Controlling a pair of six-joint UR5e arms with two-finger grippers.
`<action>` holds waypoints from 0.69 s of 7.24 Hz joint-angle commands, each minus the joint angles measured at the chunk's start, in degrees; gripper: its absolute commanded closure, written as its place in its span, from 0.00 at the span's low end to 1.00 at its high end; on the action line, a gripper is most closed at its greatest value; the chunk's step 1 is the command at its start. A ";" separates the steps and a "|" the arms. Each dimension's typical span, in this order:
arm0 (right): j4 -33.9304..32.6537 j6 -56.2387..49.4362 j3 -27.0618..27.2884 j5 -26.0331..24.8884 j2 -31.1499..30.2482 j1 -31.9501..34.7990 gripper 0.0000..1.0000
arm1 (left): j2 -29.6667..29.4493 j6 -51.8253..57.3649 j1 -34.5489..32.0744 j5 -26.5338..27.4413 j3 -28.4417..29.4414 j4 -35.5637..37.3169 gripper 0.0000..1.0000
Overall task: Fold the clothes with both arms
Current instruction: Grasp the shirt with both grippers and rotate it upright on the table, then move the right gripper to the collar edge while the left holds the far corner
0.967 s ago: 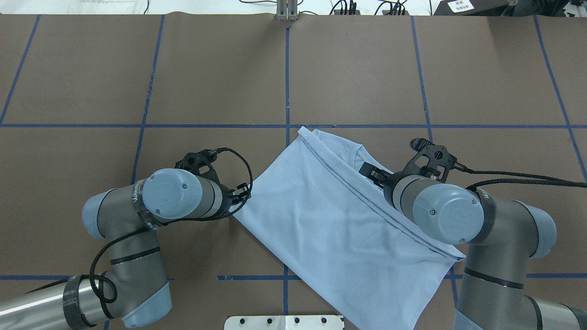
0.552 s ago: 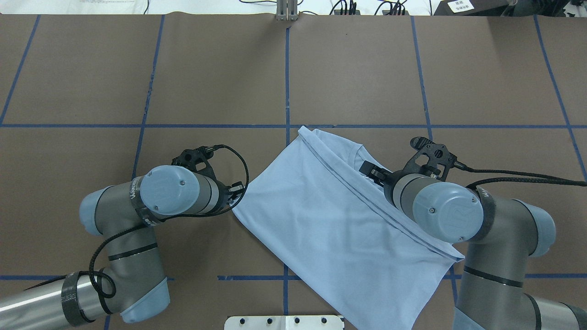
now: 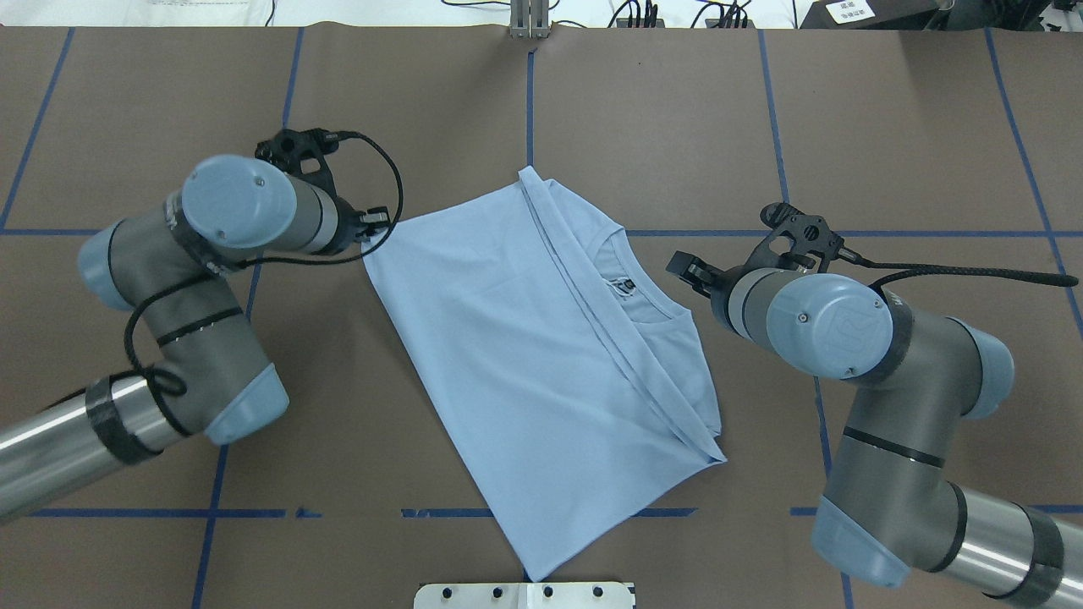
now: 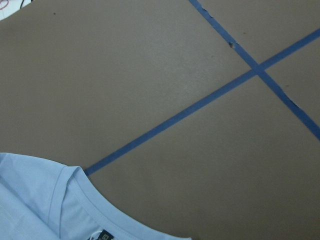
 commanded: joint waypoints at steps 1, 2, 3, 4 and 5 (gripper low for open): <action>15.41 -0.74 -11.07 1.79 2.40 2.31 0.00 | -13.43 0.45 -7.35 -0.01 23.05 -13.23 1.00; 17.66 -1.26 -13.46 1.52 4.24 2.32 0.00 | -18.72 -2.26 -8.07 -0.01 31.87 -18.17 1.00; 17.68 -1.18 -13.49 1.43 5.30 2.49 0.00 | -22.51 -2.55 -8.34 0.08 37.00 -20.14 1.00; 17.77 -1.18 -13.49 1.52 6.09 2.40 0.00 | -24.73 -4.38 -8.26 1.91 40.97 -22.24 1.00; 17.25 -1.18 -13.40 2.04 7.58 2.40 0.00 | -23.36 -4.31 -8.17 2.01 40.84 -22.70 0.67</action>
